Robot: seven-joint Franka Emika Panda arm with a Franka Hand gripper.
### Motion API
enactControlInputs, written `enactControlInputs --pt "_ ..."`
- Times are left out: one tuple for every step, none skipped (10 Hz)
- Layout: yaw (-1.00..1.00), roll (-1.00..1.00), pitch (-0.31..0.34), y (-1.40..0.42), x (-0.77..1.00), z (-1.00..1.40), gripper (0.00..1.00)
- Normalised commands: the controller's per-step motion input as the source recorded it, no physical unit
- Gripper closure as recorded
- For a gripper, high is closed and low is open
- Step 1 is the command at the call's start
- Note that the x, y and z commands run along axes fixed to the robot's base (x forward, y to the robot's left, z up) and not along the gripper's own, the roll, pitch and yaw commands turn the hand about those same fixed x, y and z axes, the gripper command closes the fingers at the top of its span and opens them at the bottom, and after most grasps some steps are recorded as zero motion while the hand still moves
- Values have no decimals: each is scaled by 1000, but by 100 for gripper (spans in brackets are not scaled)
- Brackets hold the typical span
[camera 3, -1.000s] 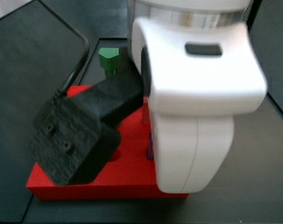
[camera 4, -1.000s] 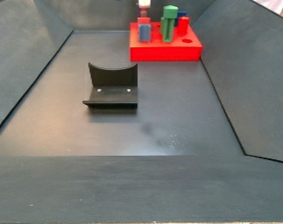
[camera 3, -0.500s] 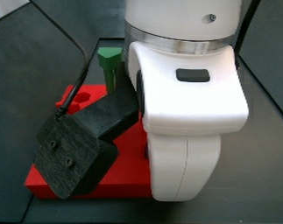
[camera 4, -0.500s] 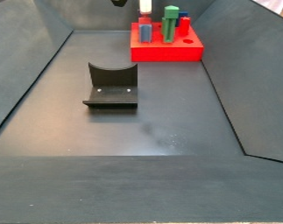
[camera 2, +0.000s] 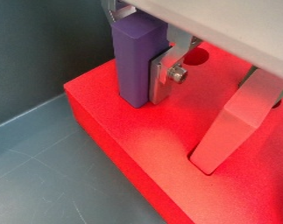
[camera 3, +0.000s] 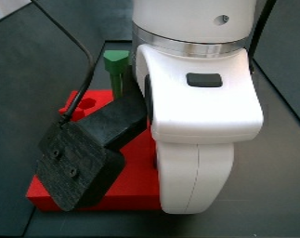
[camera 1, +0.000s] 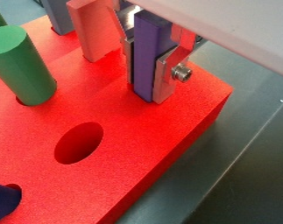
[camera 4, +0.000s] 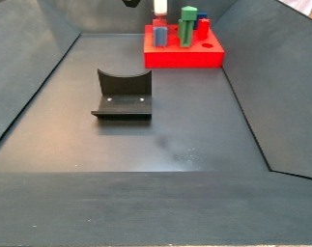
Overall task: Pick up the rectangle object. Move up. Move to above the board. Insert the rectangle object.
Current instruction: Insert the rectangle object.
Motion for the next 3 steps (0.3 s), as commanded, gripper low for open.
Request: enactControlInputs --pt "0 0 0 31 0 -209 100" --pt "0 -7 0 0 0 0 100" --pt "0 0 0 0 0 0 100"
